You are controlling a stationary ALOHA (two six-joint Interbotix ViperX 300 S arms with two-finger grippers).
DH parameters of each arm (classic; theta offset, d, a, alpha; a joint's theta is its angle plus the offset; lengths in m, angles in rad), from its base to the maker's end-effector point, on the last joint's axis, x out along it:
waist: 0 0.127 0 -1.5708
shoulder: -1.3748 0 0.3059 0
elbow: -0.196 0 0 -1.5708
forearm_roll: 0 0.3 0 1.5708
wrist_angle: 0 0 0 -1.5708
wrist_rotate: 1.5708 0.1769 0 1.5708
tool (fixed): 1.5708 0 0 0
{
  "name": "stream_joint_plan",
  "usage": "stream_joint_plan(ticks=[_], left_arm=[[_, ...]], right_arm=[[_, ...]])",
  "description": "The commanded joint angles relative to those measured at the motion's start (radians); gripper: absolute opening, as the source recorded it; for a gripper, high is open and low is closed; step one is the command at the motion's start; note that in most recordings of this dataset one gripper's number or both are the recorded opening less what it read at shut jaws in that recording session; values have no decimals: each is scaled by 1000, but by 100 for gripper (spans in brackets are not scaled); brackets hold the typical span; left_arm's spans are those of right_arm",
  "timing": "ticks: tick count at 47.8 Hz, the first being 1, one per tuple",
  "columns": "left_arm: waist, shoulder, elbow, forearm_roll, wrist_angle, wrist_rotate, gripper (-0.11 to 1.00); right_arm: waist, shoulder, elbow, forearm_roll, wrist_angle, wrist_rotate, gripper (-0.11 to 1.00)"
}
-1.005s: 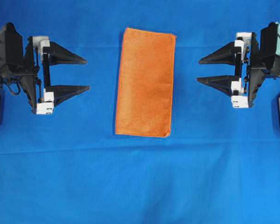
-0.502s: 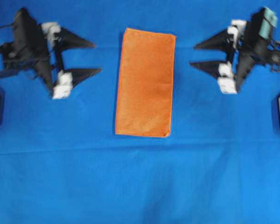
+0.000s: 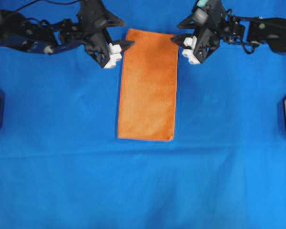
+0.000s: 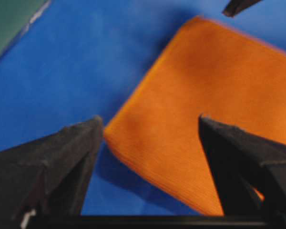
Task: Fold the orange towel.
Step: 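Move both grippers to the far corners of the long strip, then grasp far corners and fold the strip's far half toward the near end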
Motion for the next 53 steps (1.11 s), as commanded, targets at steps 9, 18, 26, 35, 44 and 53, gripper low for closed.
stream_joint_plan(ticks=[9, 18, 26, 35, 44, 53], left_arm=[[48, 124, -80, 3, -34, 2, 75], [51, 164, -84, 3, -32, 2, 68], [51, 166, -72, 3, -31, 2, 37], [51, 166, -71, 6, -31, 3, 6], [43, 164, -69, 6, -32, 3, 3], [38, 132, -60, 6, -28, 2, 3]], right_arm=[[-17, 103, -41, -3, -9, -2, 60], [-17, 124, -55, -3, -23, -2, 59], [-17, 130, -66, -6, -20, -2, 48], [-9, 130, -63, -28, -23, -2, 3], [-9, 130, -67, -28, -23, -2, 3], [-11, 106, -71, -28, -17, -2, 3]])
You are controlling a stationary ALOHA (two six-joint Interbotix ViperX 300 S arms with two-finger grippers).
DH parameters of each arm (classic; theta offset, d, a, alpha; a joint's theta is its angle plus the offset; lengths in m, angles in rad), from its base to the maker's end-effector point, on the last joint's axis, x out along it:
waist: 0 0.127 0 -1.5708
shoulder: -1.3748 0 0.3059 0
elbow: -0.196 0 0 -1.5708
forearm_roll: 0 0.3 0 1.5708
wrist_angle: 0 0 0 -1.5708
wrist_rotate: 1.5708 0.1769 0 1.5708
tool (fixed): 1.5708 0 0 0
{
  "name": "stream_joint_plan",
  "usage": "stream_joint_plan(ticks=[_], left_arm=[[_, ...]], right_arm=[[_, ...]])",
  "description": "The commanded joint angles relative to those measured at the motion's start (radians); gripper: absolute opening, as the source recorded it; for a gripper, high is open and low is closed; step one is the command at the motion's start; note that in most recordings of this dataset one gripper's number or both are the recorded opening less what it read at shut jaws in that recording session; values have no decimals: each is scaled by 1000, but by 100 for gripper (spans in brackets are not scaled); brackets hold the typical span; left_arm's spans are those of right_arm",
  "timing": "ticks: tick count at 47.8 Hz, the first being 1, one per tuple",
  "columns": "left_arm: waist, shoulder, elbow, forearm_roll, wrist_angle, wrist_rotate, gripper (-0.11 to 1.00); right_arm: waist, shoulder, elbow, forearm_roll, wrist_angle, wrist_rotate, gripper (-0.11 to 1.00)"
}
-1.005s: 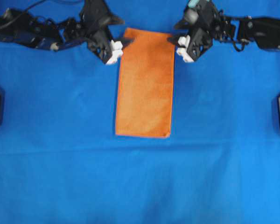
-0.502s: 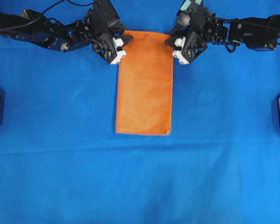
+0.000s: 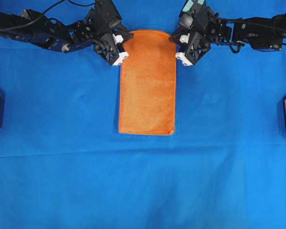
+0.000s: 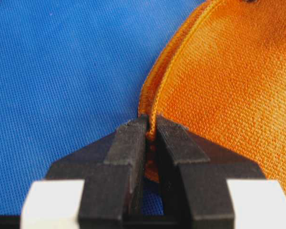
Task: Fold the orange towel.
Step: 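Grasp far corners and fold the strip's far half toward the near end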
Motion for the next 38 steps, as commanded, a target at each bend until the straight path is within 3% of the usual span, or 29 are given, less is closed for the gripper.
stream_joint_plan(ticks=[1, 26, 38], left_arm=[[-3, -51, 0, 2, 2, 0, 3], [71, -124, -54, 0, 23, 81, 3], [57, -150, -69, 2, 60, 97, 3]], right_arm=[[0, -41, -14, -2, 0, 2, 3], [-63, -109, -63, -8, 72, -35, 3], [-63, -135, -71, -8, 91, -35, 3]])
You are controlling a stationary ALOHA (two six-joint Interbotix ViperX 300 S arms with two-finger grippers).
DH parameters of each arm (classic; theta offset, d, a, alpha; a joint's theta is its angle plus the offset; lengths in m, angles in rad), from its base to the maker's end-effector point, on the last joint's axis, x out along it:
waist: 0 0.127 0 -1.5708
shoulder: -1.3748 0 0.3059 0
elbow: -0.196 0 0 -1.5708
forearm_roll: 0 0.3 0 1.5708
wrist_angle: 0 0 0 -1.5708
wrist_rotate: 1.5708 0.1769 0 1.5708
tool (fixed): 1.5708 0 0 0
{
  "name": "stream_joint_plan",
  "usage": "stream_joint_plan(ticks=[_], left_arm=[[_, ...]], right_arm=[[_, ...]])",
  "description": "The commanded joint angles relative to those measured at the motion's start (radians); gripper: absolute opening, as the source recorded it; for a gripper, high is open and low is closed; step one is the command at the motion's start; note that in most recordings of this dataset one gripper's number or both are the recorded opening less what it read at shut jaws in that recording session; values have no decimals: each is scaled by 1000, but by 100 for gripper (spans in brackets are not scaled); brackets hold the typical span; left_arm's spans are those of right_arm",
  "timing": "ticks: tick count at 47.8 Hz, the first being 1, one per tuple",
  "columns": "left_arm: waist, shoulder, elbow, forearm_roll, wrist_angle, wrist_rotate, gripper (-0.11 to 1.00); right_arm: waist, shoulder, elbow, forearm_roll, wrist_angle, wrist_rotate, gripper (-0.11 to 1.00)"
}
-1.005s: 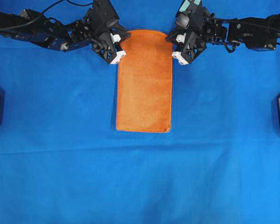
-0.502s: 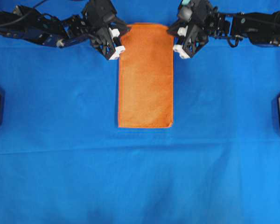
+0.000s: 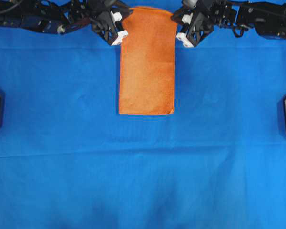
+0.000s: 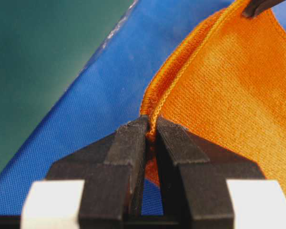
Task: Fold the orange towel.
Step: 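Grasp far corners and fold the strip's far half toward the near end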
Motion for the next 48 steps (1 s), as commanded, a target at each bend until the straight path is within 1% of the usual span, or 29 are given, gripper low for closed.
stream_joint_plan(ticks=[1, 7, 14, 19, 24, 27, 35, 38, 41, 48], left_arm=[[-14, -57, -15, 2, 9, 2, 3], [-41, -104, 5, 2, 35, 0, 3], [-89, -192, 38, 2, 72, 0, 3], [-121, -250, 64, 2, 106, 0, 3], [-160, -279, 84, 2, 143, -21, 3], [-192, -290, 100, 0, 163, -25, 3], [-302, -310, 153, -2, 184, -34, 3], [-339, -316, 169, -2, 184, -48, 3], [-376, -316, 187, -2, 183, -71, 3], [-416, -275, 224, -2, 167, -118, 3]], right_arm=[[-2, -58, -12, -2, 0, -2, 3], [17, -118, 5, -2, 25, -2, 3], [66, -196, 26, -2, 84, 0, 3], [110, -249, 46, -2, 117, 2, 3], [156, -279, 74, 5, 129, 15, 3], [201, -293, 100, 9, 132, 21, 3], [327, -316, 144, 31, 149, 44, 3], [374, -316, 158, 41, 164, 55, 3], [407, -310, 167, 49, 172, 69, 3], [448, -264, 187, 58, 155, 98, 3]])
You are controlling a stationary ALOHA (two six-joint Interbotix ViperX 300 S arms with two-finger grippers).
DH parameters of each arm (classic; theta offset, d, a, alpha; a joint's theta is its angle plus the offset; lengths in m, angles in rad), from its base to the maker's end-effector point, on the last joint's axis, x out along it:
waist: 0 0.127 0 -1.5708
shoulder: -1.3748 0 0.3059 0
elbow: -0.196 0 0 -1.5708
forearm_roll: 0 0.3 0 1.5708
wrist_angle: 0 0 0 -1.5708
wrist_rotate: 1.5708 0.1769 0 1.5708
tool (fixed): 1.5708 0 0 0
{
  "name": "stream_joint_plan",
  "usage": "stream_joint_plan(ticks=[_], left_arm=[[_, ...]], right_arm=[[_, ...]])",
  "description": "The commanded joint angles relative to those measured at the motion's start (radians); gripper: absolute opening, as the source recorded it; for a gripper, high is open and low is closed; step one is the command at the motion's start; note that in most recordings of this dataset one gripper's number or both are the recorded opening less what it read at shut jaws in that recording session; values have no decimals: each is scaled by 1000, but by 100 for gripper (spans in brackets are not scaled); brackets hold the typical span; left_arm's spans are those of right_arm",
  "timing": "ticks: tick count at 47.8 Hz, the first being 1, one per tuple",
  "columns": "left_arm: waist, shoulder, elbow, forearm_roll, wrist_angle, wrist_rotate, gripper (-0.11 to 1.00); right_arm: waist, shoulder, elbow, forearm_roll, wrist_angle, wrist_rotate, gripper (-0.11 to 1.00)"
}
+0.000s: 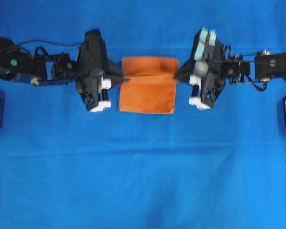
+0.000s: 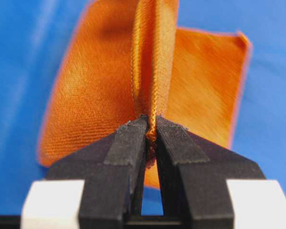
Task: Fold the orange towel.
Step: 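Grasp far corners and fold the strip's far half toward the near end, then release the towel and retract both grippers outward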
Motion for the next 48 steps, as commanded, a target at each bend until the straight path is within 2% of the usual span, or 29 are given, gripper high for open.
stream_joint_plan(ticks=[1, 13, 26, 33, 34, 38, 42, 44, 48], left_arm=[[-17, 15, 11, -2, -18, -18, 3], [-83, 112, 20, -2, -118, -32, 3], [-84, 144, 17, -2, -129, -34, 3], [-80, 143, 14, -2, -130, -34, 6], [-80, 140, 14, -3, -129, -32, 8], [-78, 126, 12, -2, -129, -32, 24], [-78, 97, 14, -2, -117, -32, 48], [-78, 74, 15, -2, -103, -31, 60], [-78, 17, 20, -2, -61, -20, 78]], right_arm=[[12, 18, 2, 9, -17, 12, 3], [37, 109, 3, 14, -87, 46, 3], [41, 138, 2, 14, -123, 95, 4], [58, 137, -9, 14, -124, 98, 7], [60, 137, -11, 14, -124, 100, 11], [72, 127, -23, 14, -109, 100, 38], [81, 103, -29, 14, -86, 98, 60], [84, 86, -31, 14, -69, 97, 65], [87, 25, -31, 12, -26, 97, 61]])
